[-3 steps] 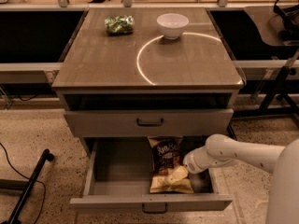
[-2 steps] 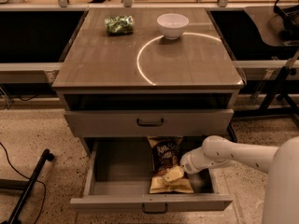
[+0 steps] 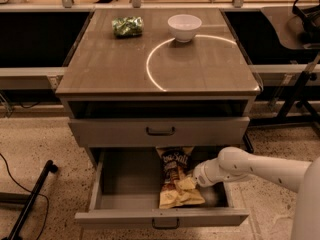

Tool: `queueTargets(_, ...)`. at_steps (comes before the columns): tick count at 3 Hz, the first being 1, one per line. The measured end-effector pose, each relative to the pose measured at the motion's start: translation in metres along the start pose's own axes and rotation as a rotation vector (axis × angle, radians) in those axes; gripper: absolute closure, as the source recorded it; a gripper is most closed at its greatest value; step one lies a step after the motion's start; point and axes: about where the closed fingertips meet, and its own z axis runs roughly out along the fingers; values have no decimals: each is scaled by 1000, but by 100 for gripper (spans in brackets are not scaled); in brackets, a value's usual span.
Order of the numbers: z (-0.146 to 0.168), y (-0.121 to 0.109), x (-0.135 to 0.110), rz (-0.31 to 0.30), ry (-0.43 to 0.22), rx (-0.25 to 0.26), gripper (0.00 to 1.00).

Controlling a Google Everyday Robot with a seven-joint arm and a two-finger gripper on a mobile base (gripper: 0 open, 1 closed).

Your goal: Pick brown chip bag from middle drawer and place on counter

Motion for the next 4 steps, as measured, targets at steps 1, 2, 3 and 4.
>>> queueTargets(1,-35,13,-19,-64,-70,-17,89)
queueTargets(2,-81,33,-27,-159,-165,-80,100)
queueTargets(3,-114,49,-32,-234,-250,-145,100)
queueTargets(4,-122,57,-31,-264,-264,-177,100)
